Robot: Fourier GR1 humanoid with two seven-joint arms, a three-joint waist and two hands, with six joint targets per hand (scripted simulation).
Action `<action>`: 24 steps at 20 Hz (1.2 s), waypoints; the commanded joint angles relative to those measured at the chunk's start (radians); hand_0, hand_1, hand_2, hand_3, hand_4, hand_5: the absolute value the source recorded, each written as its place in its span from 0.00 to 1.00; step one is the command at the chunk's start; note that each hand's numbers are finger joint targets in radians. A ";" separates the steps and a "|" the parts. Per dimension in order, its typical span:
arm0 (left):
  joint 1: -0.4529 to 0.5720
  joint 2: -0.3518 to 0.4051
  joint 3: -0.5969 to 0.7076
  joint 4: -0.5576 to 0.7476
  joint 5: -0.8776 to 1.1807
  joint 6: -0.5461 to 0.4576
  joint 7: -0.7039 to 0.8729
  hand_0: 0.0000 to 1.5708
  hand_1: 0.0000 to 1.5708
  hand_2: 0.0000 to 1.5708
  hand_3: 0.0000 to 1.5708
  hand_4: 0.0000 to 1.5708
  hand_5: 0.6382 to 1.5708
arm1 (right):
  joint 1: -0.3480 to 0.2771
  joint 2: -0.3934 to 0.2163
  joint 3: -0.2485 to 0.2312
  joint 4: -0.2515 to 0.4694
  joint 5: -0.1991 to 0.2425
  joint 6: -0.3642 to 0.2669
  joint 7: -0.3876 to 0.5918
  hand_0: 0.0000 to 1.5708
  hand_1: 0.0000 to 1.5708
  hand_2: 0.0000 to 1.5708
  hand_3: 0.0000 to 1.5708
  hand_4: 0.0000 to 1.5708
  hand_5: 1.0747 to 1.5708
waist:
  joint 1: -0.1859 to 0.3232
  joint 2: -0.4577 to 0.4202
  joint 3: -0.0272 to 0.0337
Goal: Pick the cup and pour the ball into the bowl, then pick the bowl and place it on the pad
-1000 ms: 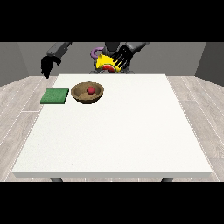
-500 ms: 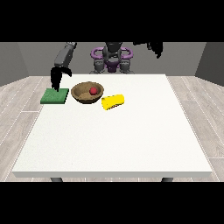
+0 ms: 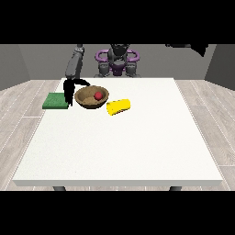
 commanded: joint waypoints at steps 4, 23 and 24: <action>0.025 0.135 0.139 0.057 0.133 -0.138 -0.011 0.00 0.00 0.00 0.00 0.17 0.93 | -0.088 0.018 0.015 0.156 0.013 0.010 -0.090 0.00 0.00 0.00 0.00 0.00 1.00 | -0.029 0.042 0.0019; 0.048 0.270 0.232 0.063 0.223 -0.215 0.004 0.00 0.00 0.00 0.00 0.26 0.97 | -0.123 0.012 0.034 0.390 0.092 -0.149 -0.109 1.00 1.00 1.00 1.00 0.70 0.78 | -0.013 0.095 0.0011; 0.048 0.252 0.225 0.076 0.221 -0.198 0.013 0.00 0.00 0.00 0.00 0.31 0.99 | -0.133 0.055 0.051 0.377 0.103 -0.203 -0.091 1.00 1.00 1.00 1.00 0.70 0.78 | -0.014 0.065 0.0004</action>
